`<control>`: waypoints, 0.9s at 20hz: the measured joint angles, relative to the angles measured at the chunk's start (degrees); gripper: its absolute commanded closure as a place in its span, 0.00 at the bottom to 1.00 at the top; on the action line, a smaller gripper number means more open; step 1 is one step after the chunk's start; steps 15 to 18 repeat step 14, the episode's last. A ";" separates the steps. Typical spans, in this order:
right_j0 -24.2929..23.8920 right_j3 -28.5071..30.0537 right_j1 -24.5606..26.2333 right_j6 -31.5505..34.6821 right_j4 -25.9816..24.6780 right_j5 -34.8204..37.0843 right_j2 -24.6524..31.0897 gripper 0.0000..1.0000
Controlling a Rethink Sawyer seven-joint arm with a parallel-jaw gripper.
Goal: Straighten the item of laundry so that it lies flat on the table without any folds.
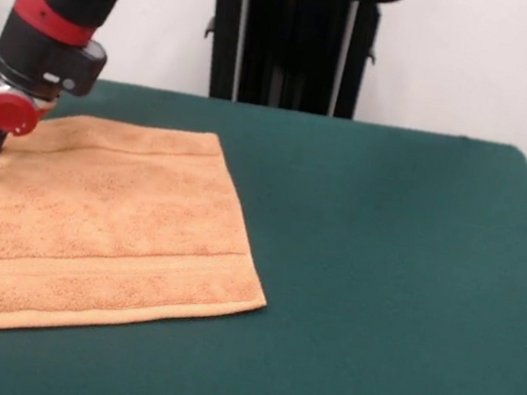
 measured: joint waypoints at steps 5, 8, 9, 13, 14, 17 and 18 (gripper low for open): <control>0.84 0.27 -0.49 0.00 -1.33 0.00 0.00 0.00; 1.18 0.41 -1.18 0.00 -2.20 0.14 0.00 0.00; 1.22 0.42 -1.35 0.00 -2.42 0.25 0.00 0.00; 1.32 0.51 -2.64 0.00 -3.56 1.94 0.00 0.00; 1.43 0.74 -3.81 0.00 -3.84 3.99 -0.07 0.00; 1.43 0.74 -3.81 0.00 -3.84 3.99 -0.07 0.00; 1.43 0.74 -3.81 0.00 -3.84 3.99 -0.07 0.00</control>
